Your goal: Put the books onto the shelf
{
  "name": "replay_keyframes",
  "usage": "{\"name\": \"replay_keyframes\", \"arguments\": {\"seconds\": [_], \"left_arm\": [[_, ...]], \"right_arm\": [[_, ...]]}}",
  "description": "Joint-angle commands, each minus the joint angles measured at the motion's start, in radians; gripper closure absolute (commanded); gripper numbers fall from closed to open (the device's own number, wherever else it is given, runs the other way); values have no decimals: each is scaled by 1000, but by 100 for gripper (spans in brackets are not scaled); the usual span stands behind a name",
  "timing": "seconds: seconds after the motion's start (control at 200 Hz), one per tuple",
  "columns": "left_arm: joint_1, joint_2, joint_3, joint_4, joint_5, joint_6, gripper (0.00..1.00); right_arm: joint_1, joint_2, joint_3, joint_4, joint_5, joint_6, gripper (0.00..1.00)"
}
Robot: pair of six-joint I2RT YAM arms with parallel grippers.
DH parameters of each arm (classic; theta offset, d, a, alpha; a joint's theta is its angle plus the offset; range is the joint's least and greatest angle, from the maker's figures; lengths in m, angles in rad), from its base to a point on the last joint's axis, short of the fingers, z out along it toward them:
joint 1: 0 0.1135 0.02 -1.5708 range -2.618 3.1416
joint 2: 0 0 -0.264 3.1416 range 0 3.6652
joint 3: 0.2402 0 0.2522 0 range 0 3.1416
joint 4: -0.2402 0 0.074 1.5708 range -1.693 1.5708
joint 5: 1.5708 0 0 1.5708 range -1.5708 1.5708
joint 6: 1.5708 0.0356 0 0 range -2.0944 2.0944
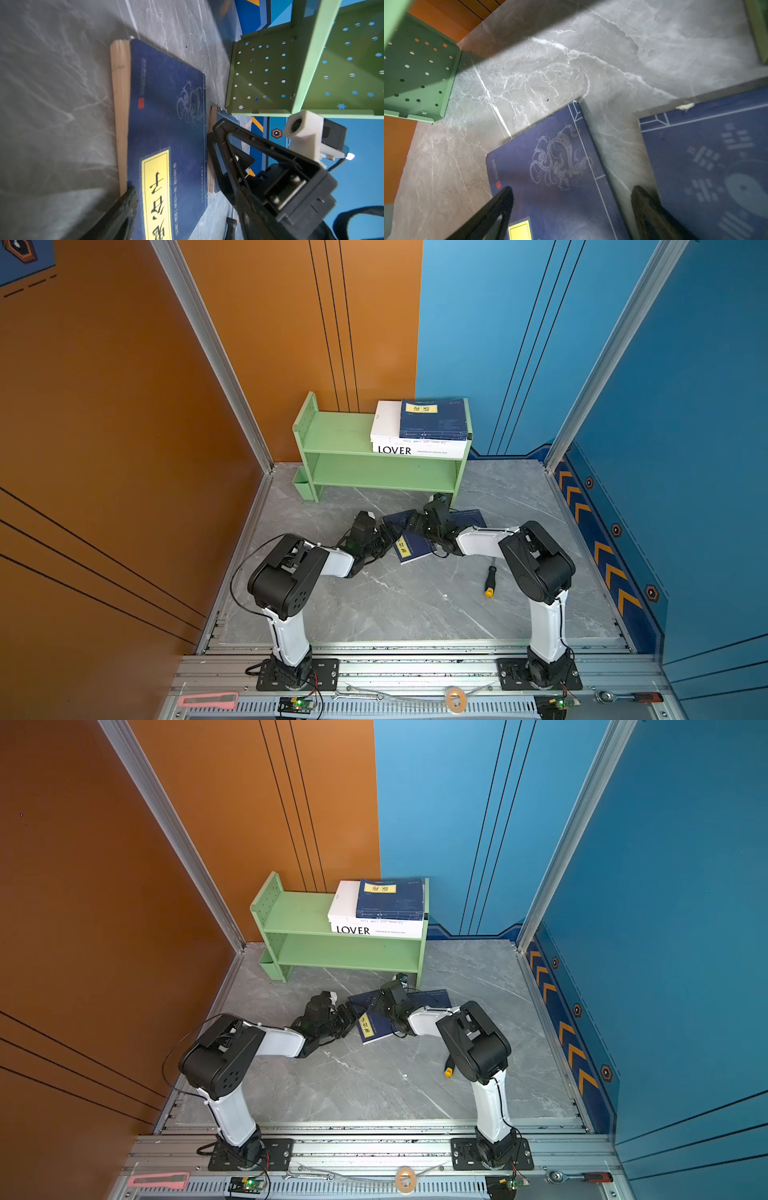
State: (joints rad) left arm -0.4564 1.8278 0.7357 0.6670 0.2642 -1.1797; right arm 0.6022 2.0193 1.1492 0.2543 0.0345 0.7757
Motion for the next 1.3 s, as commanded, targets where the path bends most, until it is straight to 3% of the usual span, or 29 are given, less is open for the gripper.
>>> {"name": "replay_keyframes", "arguments": {"seconds": [0.0, 0.18, 0.34, 0.621, 0.981, 1.292], "left_arm": [[41, 11, -22, -71, -38, 7, 24], [144, -69, -56, -72, 3, 44, 24], [248, -191, -76, -177, 23, 119, 23], [336, -257, 45, -504, 85, 376, 21], [353, -128, 167, -515, 102, 428, 21], [271, -2, 312, -598, 93, 478, 21]], "right_arm": [[32, 16, 6, -86, -6, 13, 10], [93, -21, -26, -109, -64, 94, 12], [223, -80, -50, -124, -65, 139, 12], [413, 12, 163, -156, -165, -1, 12], [341, -190, 50, -178, -43, -55, 11], [284, -410, -102, -264, 139, -43, 8]]}}
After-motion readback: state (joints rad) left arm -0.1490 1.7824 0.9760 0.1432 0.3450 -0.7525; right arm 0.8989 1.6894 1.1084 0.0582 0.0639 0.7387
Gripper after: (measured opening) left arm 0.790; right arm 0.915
